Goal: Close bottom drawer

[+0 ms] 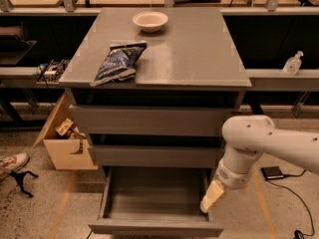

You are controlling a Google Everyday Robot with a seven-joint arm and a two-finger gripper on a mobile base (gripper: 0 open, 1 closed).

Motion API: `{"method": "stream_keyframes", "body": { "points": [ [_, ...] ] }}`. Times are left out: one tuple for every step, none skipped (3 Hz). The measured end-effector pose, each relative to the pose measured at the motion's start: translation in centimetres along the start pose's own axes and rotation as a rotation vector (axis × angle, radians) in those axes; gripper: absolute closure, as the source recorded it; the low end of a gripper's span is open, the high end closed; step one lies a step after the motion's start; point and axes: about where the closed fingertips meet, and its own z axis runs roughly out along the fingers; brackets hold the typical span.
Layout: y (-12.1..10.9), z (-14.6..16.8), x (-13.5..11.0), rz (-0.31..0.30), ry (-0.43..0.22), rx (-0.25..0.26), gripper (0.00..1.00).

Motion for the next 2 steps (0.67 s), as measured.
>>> {"method": "stream_keyframes", "body": {
  "points": [
    [-0.5, 6.4, 1.0, 0.096, 0.016, -0.063, 0.39],
    [-0.8, 11.8, 1.4, 0.165, 0.001, -0.096, 0.63]
  ]
}}
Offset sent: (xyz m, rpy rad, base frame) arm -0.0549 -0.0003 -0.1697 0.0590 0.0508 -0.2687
